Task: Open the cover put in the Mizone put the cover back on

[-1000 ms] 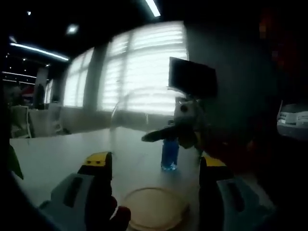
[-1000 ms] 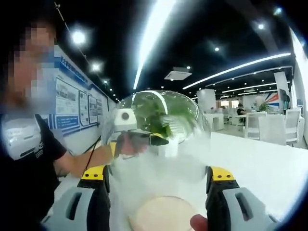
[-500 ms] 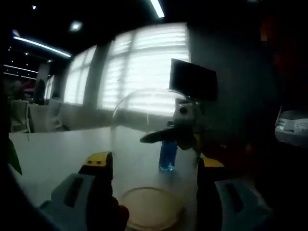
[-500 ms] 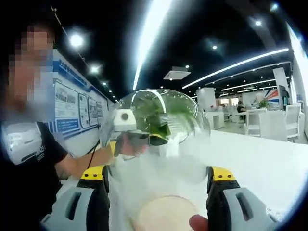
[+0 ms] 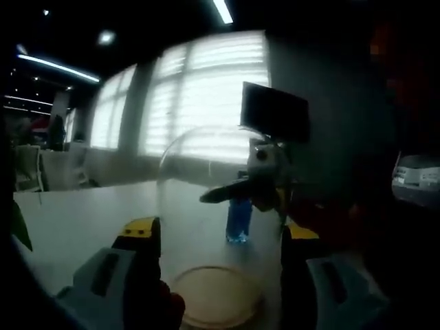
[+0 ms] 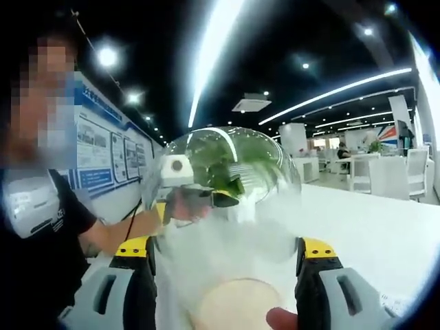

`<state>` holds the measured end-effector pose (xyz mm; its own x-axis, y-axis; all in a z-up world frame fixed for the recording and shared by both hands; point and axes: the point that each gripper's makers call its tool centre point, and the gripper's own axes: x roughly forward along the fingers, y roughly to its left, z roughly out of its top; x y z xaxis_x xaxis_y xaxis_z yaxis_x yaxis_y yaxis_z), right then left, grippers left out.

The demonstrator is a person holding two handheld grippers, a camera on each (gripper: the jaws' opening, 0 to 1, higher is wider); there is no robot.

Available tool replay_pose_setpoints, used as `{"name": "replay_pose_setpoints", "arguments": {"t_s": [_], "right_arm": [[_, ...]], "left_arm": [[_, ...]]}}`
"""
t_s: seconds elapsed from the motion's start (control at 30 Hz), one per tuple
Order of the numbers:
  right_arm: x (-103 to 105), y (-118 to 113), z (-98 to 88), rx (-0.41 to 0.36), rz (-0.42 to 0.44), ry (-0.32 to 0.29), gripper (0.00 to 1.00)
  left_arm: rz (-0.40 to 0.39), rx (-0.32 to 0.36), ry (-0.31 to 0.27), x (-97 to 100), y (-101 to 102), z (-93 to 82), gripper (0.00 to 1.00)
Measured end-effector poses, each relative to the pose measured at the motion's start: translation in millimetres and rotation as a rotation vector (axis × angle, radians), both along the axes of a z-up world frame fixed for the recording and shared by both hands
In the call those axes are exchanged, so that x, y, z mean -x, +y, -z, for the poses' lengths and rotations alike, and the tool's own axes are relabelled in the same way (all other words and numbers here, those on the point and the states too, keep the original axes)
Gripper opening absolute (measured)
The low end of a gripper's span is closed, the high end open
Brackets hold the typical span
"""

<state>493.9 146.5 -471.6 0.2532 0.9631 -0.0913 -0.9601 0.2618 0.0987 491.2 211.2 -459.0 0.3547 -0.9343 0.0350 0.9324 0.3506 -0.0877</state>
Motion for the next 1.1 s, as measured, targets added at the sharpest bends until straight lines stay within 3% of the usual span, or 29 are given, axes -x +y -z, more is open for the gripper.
{"name": "replay_pose_setpoints", "arguments": {"t_s": [0.27, 0.53, 0.7, 1.1], "right_arm": [[1.2, -1.5, 1.0, -0.005, -0.017, -0.002, 0.77], [-0.9, 4.2, 3.9, -0.054, -0.053, 0.013, 0.81], [-1.6, 9.2, 4.9, -0.075, -0.066, 0.007, 0.84], [-4.5, 16.0, 5.0, -0.117, -0.082, -0.027, 0.89]], "left_arm": [[0.009, -0.017, -0.015, 1.2, 0.2, 1.2, 0.62], [0.043, 0.014, -0.027, -3.6, -8.2, 5.8, 0.69], [0.05, -0.003, -0.042, -4.7, -15.0, 10.9, 0.73], [0.055, 0.054, -0.048, -5.5, -20.6, 7.4, 0.77]]}}
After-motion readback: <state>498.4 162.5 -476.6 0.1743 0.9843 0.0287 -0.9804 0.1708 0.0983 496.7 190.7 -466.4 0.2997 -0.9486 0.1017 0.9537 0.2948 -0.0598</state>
